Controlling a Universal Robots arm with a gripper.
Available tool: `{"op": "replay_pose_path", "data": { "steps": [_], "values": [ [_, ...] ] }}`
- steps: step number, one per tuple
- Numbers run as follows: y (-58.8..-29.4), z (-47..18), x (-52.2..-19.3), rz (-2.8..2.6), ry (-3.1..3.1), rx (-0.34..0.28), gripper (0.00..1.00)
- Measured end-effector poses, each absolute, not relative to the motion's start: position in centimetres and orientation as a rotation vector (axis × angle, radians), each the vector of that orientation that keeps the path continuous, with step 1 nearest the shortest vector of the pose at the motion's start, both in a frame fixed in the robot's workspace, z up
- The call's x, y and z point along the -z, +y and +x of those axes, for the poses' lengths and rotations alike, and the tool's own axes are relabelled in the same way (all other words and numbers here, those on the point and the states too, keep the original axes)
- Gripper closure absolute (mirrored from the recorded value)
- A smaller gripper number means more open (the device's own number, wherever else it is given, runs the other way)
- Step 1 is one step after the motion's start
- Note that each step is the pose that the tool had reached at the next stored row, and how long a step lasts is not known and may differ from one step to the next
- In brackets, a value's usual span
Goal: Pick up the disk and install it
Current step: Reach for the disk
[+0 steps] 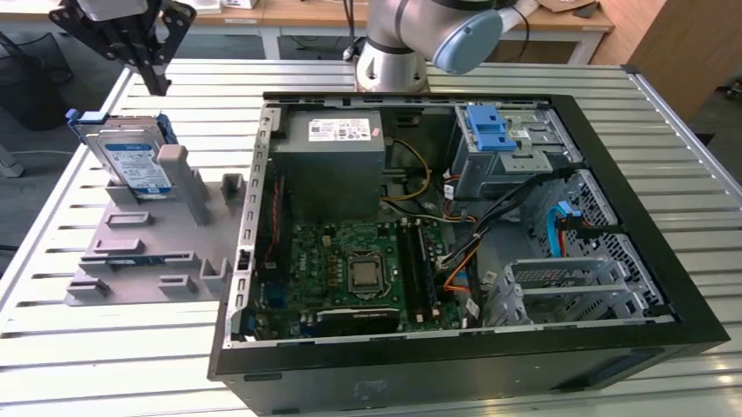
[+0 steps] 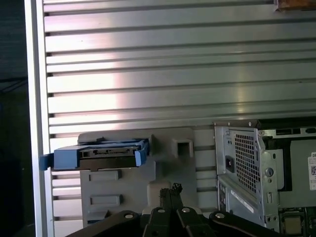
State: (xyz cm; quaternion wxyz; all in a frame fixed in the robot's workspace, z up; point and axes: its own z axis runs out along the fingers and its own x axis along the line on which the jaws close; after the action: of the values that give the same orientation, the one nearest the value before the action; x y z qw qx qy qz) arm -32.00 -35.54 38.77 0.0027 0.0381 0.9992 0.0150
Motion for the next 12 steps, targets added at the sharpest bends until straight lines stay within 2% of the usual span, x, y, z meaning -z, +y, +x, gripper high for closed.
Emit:
{"op": "replay_pose_path", "data": {
  "steps": [12],
  "values": [
    [-35.2,-33.5,-38.7,0.119,3.134,-0.047,0.89]
  ]
}}
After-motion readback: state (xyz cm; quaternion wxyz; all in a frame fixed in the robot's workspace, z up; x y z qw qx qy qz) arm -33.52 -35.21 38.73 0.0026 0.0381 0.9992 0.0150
